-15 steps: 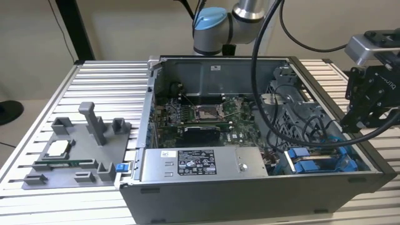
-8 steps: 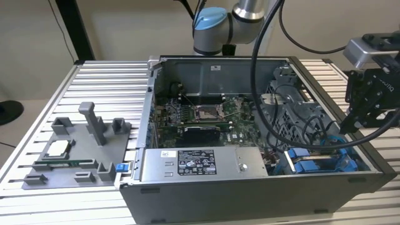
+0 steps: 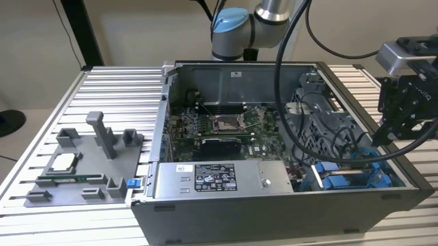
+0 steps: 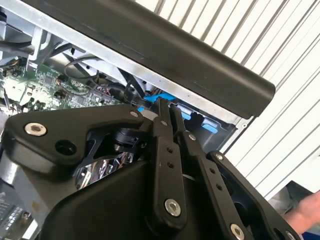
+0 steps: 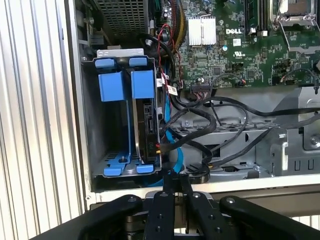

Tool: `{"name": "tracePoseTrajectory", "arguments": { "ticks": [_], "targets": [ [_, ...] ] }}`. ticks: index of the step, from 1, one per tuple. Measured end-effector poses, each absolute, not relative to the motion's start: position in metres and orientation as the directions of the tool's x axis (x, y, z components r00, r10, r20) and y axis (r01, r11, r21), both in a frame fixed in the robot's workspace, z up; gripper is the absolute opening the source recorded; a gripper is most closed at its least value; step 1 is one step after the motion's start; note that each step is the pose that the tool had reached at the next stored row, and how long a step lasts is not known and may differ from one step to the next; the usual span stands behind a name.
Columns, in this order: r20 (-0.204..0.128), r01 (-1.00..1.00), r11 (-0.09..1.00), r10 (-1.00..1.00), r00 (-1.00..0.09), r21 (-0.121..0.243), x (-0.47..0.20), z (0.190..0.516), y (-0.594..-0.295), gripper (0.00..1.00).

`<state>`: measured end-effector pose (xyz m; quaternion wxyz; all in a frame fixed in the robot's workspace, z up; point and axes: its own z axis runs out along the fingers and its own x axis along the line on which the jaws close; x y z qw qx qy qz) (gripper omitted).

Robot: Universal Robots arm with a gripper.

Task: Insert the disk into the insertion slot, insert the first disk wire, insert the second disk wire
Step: 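Insert the second disk wire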

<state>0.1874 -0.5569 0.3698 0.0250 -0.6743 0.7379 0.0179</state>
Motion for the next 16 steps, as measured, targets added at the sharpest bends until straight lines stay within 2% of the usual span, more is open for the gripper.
{"name": "tracePoseTrajectory", "arguments": {
  "ticks": [7, 16],
  "targets": [
    [-0.061, -0.996, 0.090, -0.994, -0.089, -0.008, 0.180, 0.387, -0.557, 0.00],
    [-0.062, -0.996, 0.090, -0.994, -0.089, -0.015, 0.149, 0.391, -0.557, 0.00]
  ]
}}
